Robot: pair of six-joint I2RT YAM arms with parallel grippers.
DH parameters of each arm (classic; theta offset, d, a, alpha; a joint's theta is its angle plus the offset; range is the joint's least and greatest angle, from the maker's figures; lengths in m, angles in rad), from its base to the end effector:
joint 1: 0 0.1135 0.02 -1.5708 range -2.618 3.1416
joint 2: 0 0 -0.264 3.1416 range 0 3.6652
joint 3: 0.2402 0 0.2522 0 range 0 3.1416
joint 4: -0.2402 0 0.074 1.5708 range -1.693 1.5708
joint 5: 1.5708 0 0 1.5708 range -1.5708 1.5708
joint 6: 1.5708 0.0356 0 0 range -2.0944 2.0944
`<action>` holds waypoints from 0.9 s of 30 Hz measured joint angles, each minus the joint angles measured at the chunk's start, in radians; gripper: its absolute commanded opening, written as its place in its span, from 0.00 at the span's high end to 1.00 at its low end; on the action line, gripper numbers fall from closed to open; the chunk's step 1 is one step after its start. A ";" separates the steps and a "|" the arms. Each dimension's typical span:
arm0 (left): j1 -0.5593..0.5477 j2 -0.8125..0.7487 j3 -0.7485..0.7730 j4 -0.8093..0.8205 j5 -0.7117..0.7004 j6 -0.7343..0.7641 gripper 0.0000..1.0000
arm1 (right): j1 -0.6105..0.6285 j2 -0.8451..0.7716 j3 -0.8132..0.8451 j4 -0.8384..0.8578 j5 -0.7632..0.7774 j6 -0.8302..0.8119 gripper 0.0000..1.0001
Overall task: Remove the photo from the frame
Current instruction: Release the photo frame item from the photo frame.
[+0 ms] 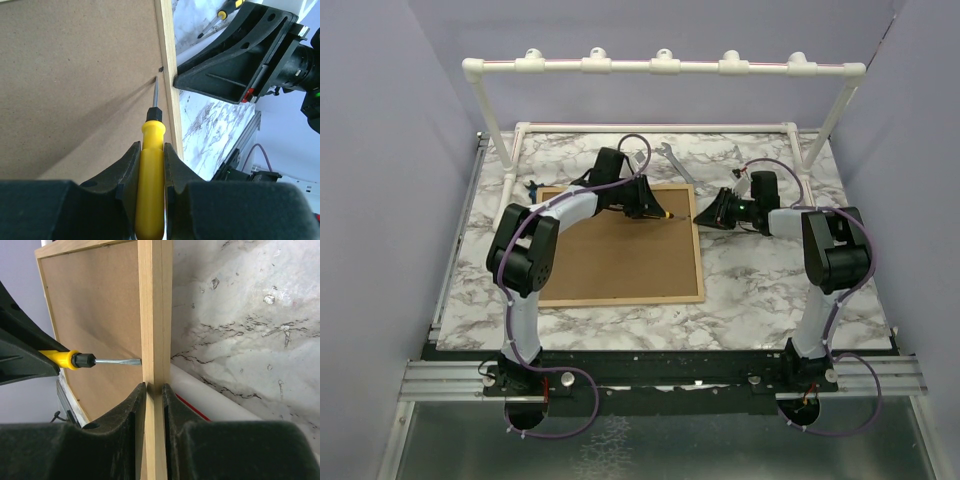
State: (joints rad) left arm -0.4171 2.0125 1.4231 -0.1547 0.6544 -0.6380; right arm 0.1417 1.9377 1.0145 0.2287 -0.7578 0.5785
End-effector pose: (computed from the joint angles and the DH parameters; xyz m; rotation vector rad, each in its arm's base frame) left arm 0.3981 -0.2001 0.1966 0.0925 2.4751 -1.2594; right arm 0.3797 0.0789 0.1369 0.0792 2.3278 1.2311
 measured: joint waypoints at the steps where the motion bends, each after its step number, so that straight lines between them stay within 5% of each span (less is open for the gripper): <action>1: 0.003 0.000 -0.007 0.011 0.007 0.000 1.00 | 0.000 0.000 0.000 0.001 -0.001 0.001 0.77; 27: 0.012 0.019 -0.068 0.166 0.052 -0.146 1.00 | -0.006 0.026 0.015 0.010 -0.029 0.001 0.79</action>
State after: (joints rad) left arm -0.4053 2.0315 1.3548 0.0116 0.7063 -0.7841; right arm 0.1360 1.9636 1.0298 0.2382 -0.7868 0.5793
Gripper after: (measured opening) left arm 0.213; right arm 0.213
